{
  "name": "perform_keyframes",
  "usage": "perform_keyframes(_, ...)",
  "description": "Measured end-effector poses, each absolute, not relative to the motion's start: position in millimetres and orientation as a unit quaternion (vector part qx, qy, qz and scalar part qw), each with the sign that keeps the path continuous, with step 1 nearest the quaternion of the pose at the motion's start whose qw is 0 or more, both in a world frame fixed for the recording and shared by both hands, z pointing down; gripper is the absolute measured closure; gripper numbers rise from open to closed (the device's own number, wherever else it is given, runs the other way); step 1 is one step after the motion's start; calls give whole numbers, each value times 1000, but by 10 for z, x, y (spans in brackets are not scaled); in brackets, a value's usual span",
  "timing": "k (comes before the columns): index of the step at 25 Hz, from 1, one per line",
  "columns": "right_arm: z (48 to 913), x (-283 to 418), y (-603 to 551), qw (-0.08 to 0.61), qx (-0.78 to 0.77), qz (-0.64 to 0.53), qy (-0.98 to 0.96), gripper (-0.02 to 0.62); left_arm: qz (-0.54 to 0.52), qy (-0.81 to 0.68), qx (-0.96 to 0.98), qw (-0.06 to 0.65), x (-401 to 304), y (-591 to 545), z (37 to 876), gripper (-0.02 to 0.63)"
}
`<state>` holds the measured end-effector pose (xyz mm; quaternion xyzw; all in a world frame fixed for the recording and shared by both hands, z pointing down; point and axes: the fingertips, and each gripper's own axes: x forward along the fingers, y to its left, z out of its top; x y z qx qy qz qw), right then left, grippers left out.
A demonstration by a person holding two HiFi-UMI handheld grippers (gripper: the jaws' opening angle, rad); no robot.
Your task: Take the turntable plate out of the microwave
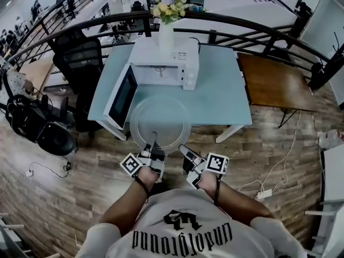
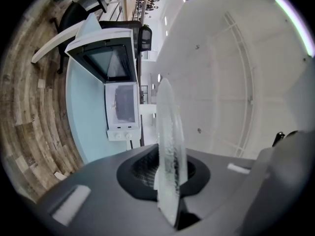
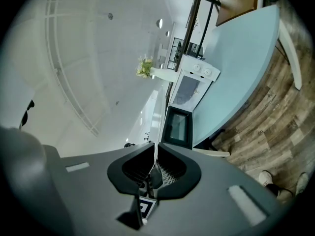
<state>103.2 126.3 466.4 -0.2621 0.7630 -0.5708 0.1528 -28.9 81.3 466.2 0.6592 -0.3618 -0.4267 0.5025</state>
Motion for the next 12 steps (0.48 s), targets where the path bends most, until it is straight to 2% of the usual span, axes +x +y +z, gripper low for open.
perform_keyframes(12, 4599, 1427, 1976, 138, -219, -560, 787, 572, -442, -379, 642, 498, 125, 1627, 4630, 531)
